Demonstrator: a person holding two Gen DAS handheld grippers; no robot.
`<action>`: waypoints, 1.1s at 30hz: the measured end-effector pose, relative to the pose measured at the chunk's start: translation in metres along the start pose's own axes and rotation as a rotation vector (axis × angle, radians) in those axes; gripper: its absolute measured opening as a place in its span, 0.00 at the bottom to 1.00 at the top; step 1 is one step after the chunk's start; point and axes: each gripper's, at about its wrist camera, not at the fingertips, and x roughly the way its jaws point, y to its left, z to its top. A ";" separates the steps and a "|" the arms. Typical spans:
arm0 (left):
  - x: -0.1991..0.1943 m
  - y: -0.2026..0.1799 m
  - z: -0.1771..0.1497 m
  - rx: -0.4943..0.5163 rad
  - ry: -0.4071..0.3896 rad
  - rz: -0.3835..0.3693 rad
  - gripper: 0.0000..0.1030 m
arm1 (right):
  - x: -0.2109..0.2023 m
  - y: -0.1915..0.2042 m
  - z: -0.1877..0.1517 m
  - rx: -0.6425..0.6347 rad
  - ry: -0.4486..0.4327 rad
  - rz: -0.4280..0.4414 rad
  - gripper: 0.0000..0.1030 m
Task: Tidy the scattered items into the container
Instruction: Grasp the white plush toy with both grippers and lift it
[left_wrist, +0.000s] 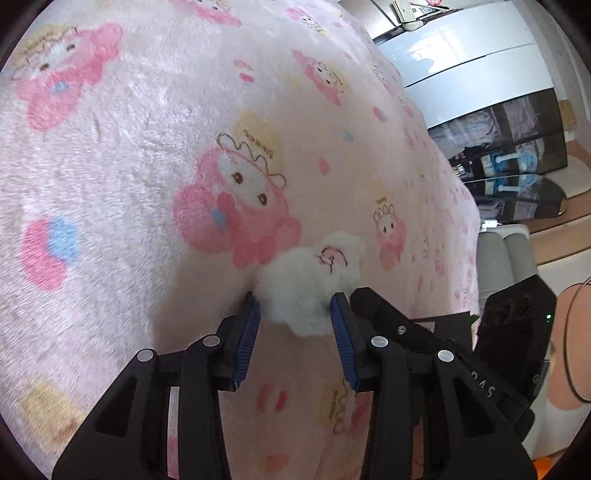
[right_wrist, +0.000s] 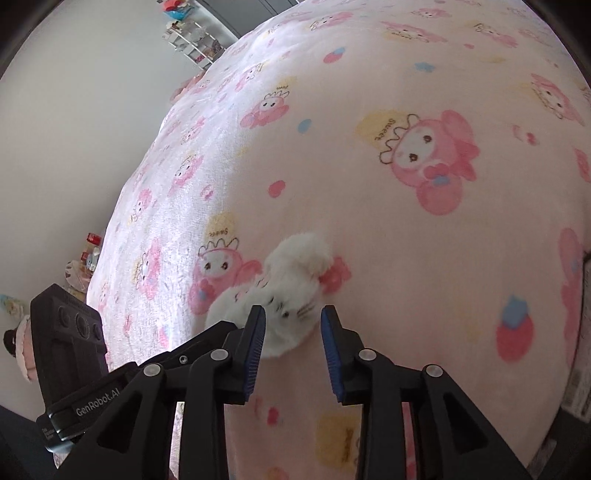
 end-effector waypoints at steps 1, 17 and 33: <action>0.004 0.004 0.002 -0.015 -0.003 -0.017 0.38 | 0.003 -0.002 0.002 -0.002 0.001 0.000 0.28; -0.040 -0.022 -0.024 0.019 -0.045 -0.110 0.29 | -0.029 0.013 -0.008 -0.057 -0.038 0.127 0.25; -0.052 -0.216 -0.233 0.387 0.224 -0.294 0.29 | -0.310 -0.070 -0.187 0.084 -0.321 -0.068 0.25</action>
